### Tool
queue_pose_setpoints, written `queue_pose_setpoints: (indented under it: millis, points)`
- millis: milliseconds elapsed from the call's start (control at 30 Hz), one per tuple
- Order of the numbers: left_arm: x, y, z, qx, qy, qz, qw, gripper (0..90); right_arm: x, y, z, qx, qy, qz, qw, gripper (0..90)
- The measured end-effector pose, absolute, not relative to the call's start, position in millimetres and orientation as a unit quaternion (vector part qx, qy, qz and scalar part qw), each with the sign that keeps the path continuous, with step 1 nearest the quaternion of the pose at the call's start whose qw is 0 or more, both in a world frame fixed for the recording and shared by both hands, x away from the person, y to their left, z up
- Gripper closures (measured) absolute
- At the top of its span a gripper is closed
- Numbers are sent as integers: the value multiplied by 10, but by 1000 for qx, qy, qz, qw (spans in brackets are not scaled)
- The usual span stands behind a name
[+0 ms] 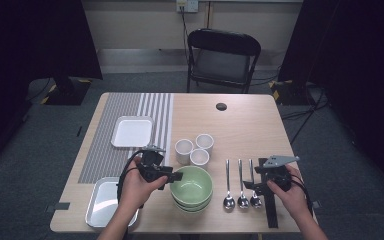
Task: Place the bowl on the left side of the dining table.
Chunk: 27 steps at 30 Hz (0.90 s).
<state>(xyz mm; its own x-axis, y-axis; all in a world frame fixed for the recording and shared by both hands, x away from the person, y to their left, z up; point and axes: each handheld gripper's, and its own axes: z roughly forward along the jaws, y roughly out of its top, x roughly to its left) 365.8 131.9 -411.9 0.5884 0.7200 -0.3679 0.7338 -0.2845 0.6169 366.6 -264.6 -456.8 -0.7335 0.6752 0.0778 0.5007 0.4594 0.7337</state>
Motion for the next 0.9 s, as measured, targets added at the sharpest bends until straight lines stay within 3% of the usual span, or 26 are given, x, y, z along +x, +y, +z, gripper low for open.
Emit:
queue_pose_setpoints:
  millis: [300, 900]
  points:
    - [3659, 1278, -4143, 800, 458, -4, 387, 540, 3661, -2638, -4568, 346, 847, 388, 112, 232]
    - [3628, 1175, -4127, 814, 456, 9, 360, 789, 3657, -2640, -4564, 347, 845, 391, 109, 232]
